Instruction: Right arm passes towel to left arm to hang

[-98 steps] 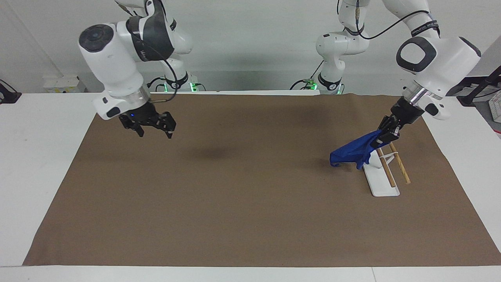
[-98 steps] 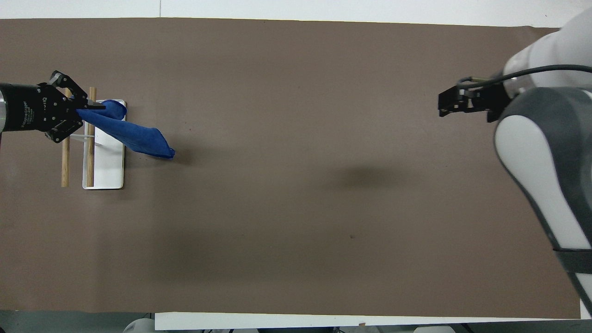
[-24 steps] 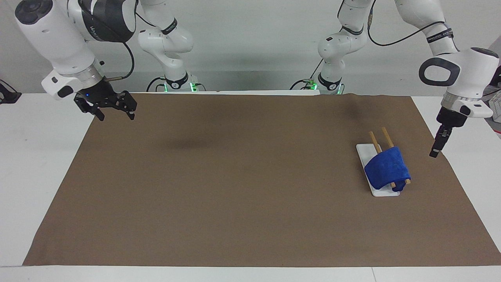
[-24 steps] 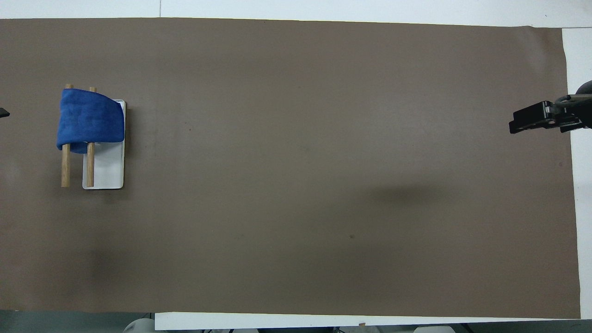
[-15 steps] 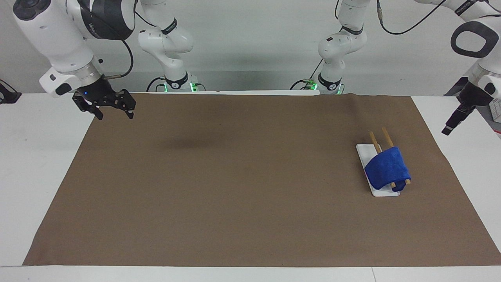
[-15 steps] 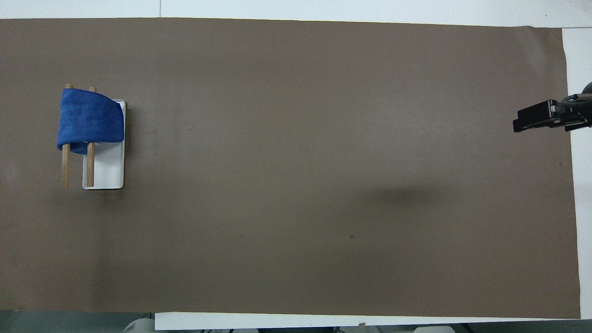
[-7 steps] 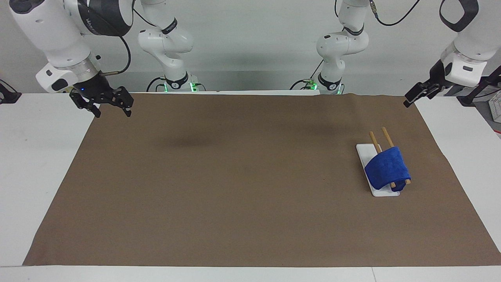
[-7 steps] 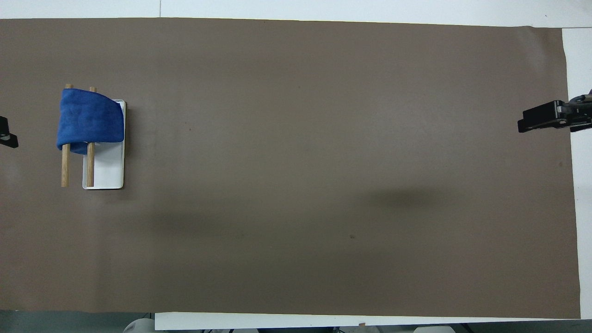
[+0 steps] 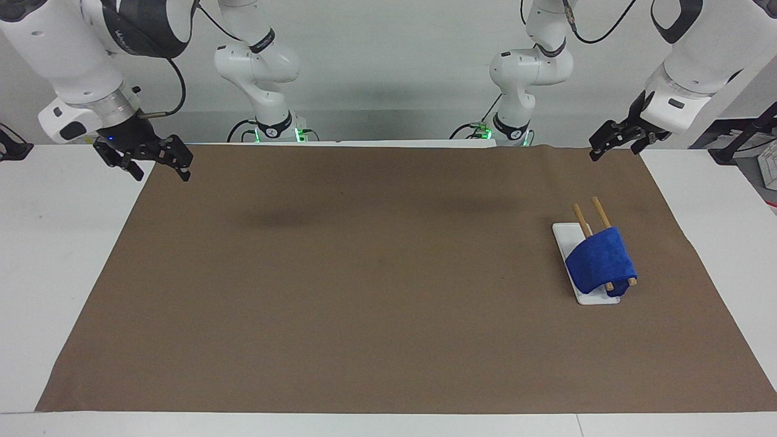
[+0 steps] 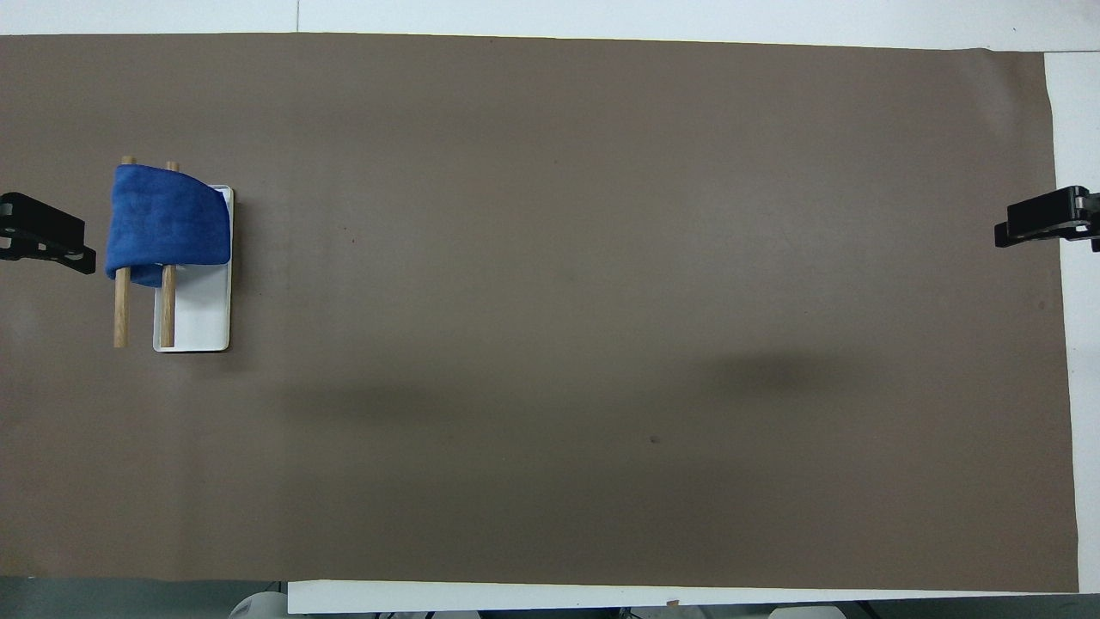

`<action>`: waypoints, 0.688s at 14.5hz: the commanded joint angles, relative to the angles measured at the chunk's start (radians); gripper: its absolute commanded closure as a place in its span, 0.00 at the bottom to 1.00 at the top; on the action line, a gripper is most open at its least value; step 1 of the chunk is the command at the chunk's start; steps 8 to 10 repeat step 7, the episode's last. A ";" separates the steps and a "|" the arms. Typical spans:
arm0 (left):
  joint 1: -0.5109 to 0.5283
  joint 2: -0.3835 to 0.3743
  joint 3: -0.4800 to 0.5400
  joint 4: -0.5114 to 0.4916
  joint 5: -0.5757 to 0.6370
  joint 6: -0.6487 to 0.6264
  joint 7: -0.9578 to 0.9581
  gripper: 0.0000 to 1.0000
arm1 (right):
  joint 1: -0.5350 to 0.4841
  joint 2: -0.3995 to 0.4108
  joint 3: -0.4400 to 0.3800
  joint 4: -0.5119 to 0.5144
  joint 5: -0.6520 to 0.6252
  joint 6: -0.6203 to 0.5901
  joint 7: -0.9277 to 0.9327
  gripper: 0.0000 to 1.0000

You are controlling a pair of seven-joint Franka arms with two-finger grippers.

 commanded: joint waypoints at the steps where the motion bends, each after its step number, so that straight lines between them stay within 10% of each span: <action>1: -0.017 -0.052 0.031 -0.095 -0.013 0.062 0.039 0.00 | -0.009 -0.019 0.003 -0.020 0.006 -0.004 -0.014 0.00; 10: -0.017 -0.051 0.035 -0.098 -0.011 0.063 0.050 0.00 | 0.004 -0.021 0.011 -0.020 0.006 -0.021 -0.014 0.00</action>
